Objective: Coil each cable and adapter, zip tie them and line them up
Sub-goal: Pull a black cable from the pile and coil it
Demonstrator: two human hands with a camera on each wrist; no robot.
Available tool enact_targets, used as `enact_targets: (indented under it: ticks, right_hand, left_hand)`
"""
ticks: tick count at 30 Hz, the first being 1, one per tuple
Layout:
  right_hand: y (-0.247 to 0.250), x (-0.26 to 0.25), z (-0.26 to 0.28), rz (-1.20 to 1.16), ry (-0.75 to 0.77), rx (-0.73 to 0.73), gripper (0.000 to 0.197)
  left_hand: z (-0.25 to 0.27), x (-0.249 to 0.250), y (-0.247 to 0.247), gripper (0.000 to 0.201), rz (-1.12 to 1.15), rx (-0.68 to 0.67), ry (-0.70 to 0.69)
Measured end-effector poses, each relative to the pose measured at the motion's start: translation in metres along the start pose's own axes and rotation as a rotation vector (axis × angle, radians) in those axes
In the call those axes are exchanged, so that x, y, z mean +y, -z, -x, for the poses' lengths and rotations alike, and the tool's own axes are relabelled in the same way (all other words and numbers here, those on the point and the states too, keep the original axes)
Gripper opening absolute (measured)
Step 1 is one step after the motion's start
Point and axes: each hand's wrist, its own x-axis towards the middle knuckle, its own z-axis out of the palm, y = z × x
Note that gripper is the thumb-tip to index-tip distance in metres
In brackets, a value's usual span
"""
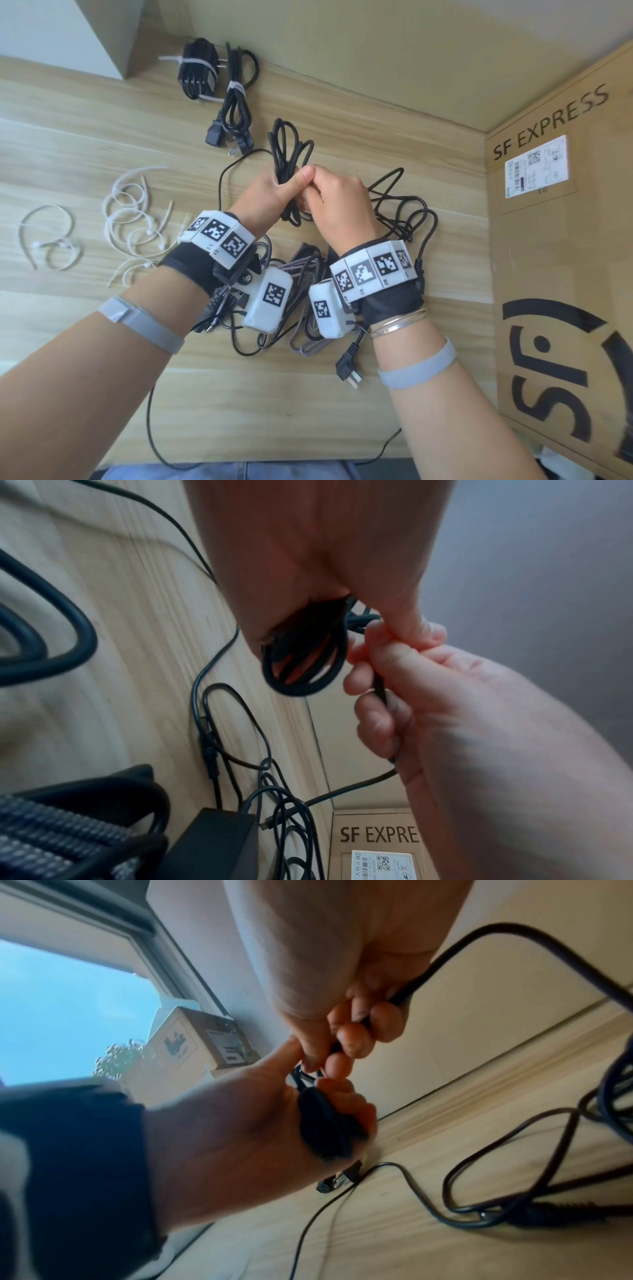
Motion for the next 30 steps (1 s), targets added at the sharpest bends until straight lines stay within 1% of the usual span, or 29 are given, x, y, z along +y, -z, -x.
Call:
enact_targets:
  ticks: [4,6,8,10,13,15,16,18,20,22,25,27,30]
  right_hand:
    - [0.004,-0.003,-0.002,-0.023,-0.002,-0.126,0.018]
    - [0.006,-0.002,-0.001,-0.055,-0.015,-0.146,0.02]
    - [0.005,-0.002,0.0,-0.06,-0.016,-0.167,0.023]
    - [0.004,-0.003,0.002,-0.006,0.011,-0.193,0.027]
    - [0.008,0.001,0.005,0.136,0.059,-0.208,0.03]
    - [0.012,0.009,0.008,0.233,0.108,-0.192,0.032]
    - [0.013,0.013,0.009,0.271,0.117,-0.19,0.032]
    - [0.014,0.017,0.009,0.335,0.121,-0.212,0.031]
    - [0.011,0.015,0.008,0.354,0.12,-0.232,0.028]
    - [0.007,0.009,0.007,0.345,0.108,-0.219,0.027]
    - [0.005,0.008,0.008,0.338,0.087,-0.224,0.028]
    - [0.007,0.011,0.008,0.332,0.088,-0.225,0.029]
    - [0.013,0.015,0.008,0.337,0.087,-0.253,0.036]
  left_hand:
    - [0.004,-0.003,0.004,0.025,0.008,0.009,-0.032]
    - [0.006,-0.001,0.003,0.027,-0.046,0.044,-0.035]
    - [0.005,0.0,0.004,0.028,-0.082,0.118,-0.028]
    - [0.004,0.0,0.006,0.027,-0.09,0.21,-0.016]
    - [0.004,0.005,0.008,0.022,-0.11,0.28,0.0]
    - [0.003,0.006,0.014,0.023,-0.083,0.336,0.028]
    - [0.003,0.007,0.018,0.024,-0.048,0.339,0.04]
    - [0.003,0.006,0.02,0.023,-0.024,0.268,0.067]
    - [0.004,0.007,0.016,0.014,-0.034,0.189,0.086]
    - [0.005,0.009,0.009,0.008,-0.037,0.154,0.068]
    - [0.003,0.012,0.006,0.01,0.01,0.145,0.046]
    - [0.002,0.013,0.011,0.013,0.12,0.142,0.058]
    - [0.002,0.016,0.016,0.022,0.19,0.084,0.032]
